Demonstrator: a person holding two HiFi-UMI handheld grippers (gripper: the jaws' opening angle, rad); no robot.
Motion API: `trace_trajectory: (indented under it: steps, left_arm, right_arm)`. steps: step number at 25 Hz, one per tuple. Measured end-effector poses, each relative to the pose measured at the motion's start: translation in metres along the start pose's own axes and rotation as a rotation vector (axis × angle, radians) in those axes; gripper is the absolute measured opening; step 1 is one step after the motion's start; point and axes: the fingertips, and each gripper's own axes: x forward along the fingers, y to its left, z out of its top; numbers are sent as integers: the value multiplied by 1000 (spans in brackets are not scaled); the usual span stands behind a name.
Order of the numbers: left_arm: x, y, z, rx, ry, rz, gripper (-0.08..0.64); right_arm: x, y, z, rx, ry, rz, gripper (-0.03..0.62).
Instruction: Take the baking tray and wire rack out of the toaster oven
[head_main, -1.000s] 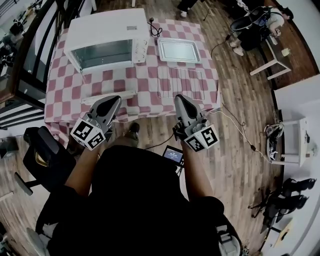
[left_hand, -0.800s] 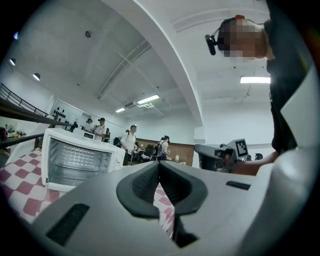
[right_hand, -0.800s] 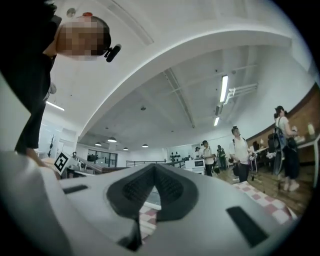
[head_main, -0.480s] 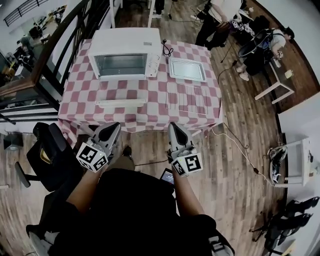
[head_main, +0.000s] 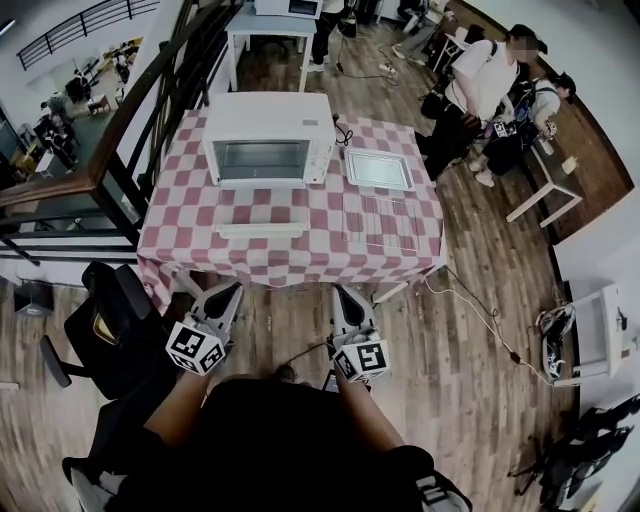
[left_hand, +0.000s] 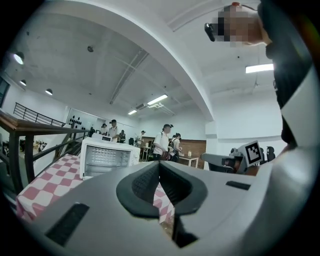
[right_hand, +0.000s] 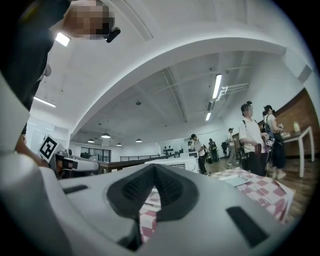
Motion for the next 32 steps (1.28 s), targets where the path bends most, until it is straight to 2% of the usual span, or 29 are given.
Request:
trace_trajectory:
  steps: [8, 11, 14, 18, 22, 32]
  left_arm:
    - [-55, 22, -7, -23, -1, 56, -6]
    - [-79, 26, 5, -11, -32, 58, -6]
    - [-91, 39, 13, -60, -80, 86, -6]
    - [-98, 33, 10, -34, -72, 46, -6]
    - [-114, 12, -3, -47, -47, 0, -6]
    - [-142, -13, -11, -39, -43, -28, -6]
  right_arm:
    - [-8, 68, 3, 28, 34, 11, 3]
    - [-10, 87, -1, -1, 54, 12, 3]
    - [-18, 96, 2, -31, 60, -2, 3]
    - [-40, 105, 1, -60, 65, -41, 3]
    - [-66, 103, -5, -39, 69, -92, 3]
    - [-100, 131, -10, -55, 88, -89, 3]
